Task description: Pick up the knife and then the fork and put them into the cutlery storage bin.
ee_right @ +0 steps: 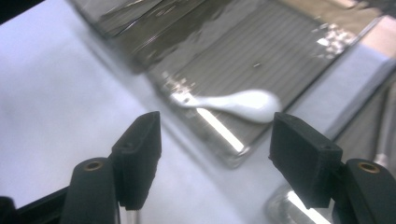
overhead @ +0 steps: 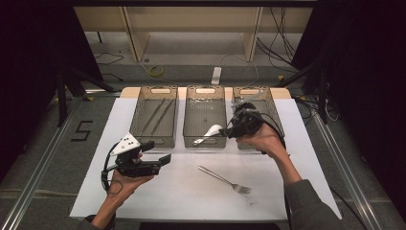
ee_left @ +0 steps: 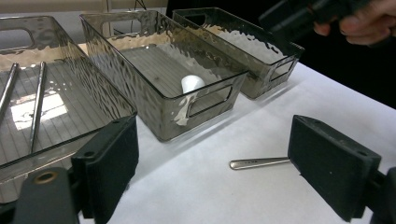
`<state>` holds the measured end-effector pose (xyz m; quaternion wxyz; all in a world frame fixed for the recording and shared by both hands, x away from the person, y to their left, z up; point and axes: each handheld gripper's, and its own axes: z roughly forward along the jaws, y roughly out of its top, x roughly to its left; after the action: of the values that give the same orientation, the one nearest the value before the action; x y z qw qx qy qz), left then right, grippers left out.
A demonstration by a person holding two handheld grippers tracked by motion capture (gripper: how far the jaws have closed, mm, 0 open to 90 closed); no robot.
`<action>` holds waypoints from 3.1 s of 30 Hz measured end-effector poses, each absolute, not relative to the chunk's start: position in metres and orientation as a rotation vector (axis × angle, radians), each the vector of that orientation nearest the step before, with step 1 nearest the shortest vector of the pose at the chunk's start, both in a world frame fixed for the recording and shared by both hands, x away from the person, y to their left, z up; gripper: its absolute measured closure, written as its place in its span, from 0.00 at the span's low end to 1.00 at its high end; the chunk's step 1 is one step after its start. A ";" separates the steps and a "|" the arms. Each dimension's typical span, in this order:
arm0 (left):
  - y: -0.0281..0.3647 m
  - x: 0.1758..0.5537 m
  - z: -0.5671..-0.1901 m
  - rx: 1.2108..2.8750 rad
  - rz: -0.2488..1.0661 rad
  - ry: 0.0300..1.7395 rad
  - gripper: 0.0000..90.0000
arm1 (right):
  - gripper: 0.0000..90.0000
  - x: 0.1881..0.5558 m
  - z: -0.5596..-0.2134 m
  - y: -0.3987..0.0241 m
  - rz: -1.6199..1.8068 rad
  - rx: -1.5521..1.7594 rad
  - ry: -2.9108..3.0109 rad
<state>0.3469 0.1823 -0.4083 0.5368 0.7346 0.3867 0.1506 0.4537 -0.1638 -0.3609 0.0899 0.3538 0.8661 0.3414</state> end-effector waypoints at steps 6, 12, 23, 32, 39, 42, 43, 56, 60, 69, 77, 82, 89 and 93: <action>0.183 0.347 -0.408 1.750 0.359 0.921 0.18 | 0.39 0.432 -0.375 -0.162 1.005 1.018 2.616; 0.183 0.346 -0.408 1.746 0.360 0.917 0.18 | 0.40 0.416 -0.394 -0.159 0.950 0.988 2.685; 0.183 0.346 -0.408 1.745 0.358 0.914 0.18 | 0.39 0.401 -0.411 -0.154 0.865 0.954 2.766; 0.183 0.346 -0.408 1.749 0.358 0.910 0.18 | 0.40 0.397 -0.422 -0.147 0.801 0.932 2.822; 0.182 0.346 -0.408 1.749 0.360 0.909 0.18 | 0.40 0.394 -0.427 -0.142 0.759 0.921 2.854; 0.182 0.346 -0.408 1.749 0.359 0.909 0.18 | 0.41 0.394 -0.429 -0.141 0.741 0.917 2.864; 0.182 0.346 -0.408 1.751 0.360 0.909 0.18 | 0.41 0.394 -0.430 -0.141 0.734 0.911 2.866; 0.182 0.346 -0.408 1.750 0.360 0.907 0.18 | 0.53 0.393 -0.437 -0.138 0.642 0.905 2.903; 0.182 0.345 -0.408 1.751 0.360 0.907 0.18 | 0.58 0.393 -0.440 -0.136 0.620 0.890 2.915; 0.182 0.346 -0.408 1.754 0.362 0.906 0.18 | 0.68 0.393 -0.451 -0.134 0.534 0.854 2.967; 0.181 0.345 -0.408 1.755 0.362 0.906 0.18 | 0.75 0.393 -0.456 -0.133 0.473 0.838 2.992; 0.182 0.345 -0.408 1.760 0.363 0.904 0.18 | 0.78 0.392 -0.457 -0.133 0.446 0.828 3.000; 0.181 0.345 -0.408 1.760 0.364 0.904 0.18 | 0.83 0.393 -0.458 -0.134 0.440 0.812 2.998; 0.181 0.346 -0.408 1.761 0.363 0.903 0.18 | 0.86 0.393 -0.458 -0.134 0.433 0.816 3.000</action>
<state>0.3456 0.1812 -0.4080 0.5352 0.7394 0.3790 0.1523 0.3931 -0.1341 -0.4582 0.0014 0.2600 0.9557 0.1379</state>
